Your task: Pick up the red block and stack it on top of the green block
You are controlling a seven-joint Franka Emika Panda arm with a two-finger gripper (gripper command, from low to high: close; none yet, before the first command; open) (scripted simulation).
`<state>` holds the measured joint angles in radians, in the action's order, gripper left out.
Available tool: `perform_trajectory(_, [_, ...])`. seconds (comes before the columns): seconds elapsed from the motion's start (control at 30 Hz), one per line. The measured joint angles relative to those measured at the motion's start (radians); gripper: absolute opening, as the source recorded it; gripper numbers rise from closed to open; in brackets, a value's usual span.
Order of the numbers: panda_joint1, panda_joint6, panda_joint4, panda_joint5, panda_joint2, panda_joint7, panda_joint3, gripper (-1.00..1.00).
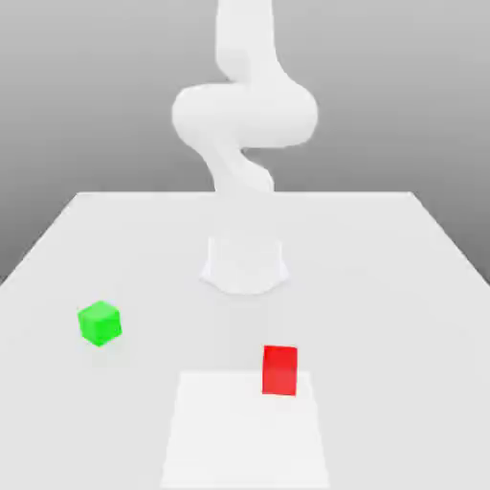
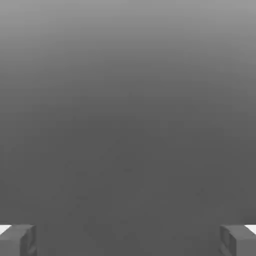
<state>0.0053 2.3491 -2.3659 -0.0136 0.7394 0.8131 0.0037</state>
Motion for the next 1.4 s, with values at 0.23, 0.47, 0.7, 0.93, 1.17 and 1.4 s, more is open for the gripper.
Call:
perform_trajectory(0.23, [0.019,0.165,-0.218,-0.039,-0.205,0.049,0.030,0.00])
perform_trajectory(0.47, [0.035,0.340,-0.452,-0.054,-0.427,0.123,0.084,0.00])
perform_trajectory(0.7, [0.053,0.627,-0.552,0.040,-0.794,0.243,0.084,0.00])
perform_trajectory(0.93, [0.098,0.720,-0.540,0.081,-0.902,0.276,0.030,-1.00])
perform_trajectory(1.17, [0.095,0.623,-0.556,0.033,-0.789,0.240,0.049,-1.00])
perform_trajectory(1.4, [0.018,0.453,-0.583,0.040,-0.589,0.168,-0.017,-1.00])
